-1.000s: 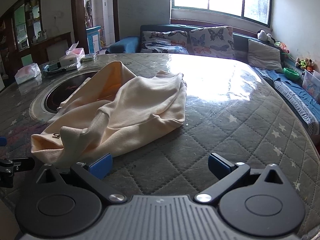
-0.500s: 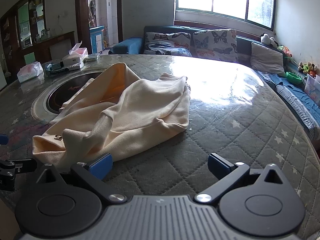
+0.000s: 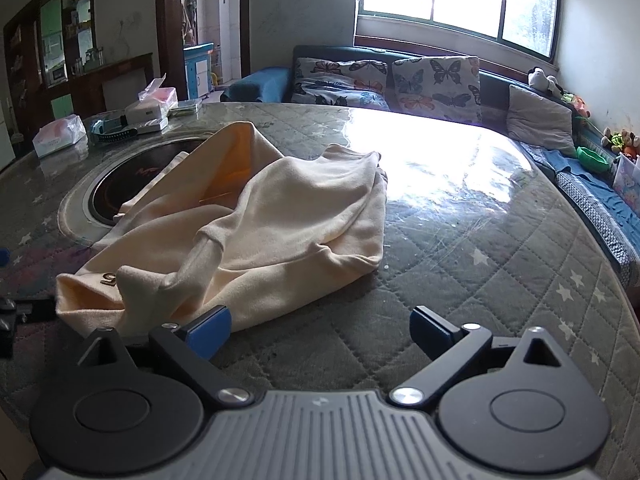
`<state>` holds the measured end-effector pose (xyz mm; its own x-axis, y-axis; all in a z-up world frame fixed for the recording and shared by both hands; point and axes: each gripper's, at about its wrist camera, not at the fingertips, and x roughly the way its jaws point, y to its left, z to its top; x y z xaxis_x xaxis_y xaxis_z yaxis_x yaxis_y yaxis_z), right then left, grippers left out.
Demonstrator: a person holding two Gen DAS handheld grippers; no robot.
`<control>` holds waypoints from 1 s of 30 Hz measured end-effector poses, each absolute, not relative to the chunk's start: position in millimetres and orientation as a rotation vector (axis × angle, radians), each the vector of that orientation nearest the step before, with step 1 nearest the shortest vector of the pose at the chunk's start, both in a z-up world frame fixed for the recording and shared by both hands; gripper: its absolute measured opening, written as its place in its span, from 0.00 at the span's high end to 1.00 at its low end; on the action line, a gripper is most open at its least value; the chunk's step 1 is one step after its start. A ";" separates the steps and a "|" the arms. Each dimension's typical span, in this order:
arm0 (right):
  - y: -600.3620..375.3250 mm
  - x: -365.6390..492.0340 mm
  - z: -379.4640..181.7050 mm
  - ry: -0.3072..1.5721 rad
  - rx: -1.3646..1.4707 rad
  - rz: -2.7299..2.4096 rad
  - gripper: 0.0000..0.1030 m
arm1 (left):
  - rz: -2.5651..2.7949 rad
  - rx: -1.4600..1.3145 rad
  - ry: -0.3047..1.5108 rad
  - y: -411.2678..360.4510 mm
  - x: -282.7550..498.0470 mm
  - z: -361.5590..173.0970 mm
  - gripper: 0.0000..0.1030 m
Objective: Fold clothes
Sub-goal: 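Move both open grippers over the crumpled cream shirt, then grasp a shirt edge with the left gripper while the right gripper grasps another edge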
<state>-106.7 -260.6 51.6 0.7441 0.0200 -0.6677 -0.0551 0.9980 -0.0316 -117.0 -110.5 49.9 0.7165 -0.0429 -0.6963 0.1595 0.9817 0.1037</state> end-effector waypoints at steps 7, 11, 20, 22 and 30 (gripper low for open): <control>-260.9 -95.5 56.1 0.729 -0.064 0.051 0.05 | -0.117 0.179 0.717 -108.2 -100.5 66.1 0.00; -262.7 -87.4 61.6 0.719 -0.054 0.057 0.11 | -0.141 0.189 0.687 -113.6 -87.2 72.7 0.00; -267.7 -54.8 71.2 0.710 -0.039 0.065 0.18 | -0.218 0.230 0.622 -141.9 -39.9 80.2 0.12; -270.2 -44.9 73.9 0.703 -0.029 0.062 0.19 | -0.233 0.233 0.614 -149.6 -25.2 80.9 0.12; -280.8 -5.7 79.5 0.702 -0.009 0.050 0.25 | -0.292 0.267 0.616 -183.7 32.4 67.4 0.23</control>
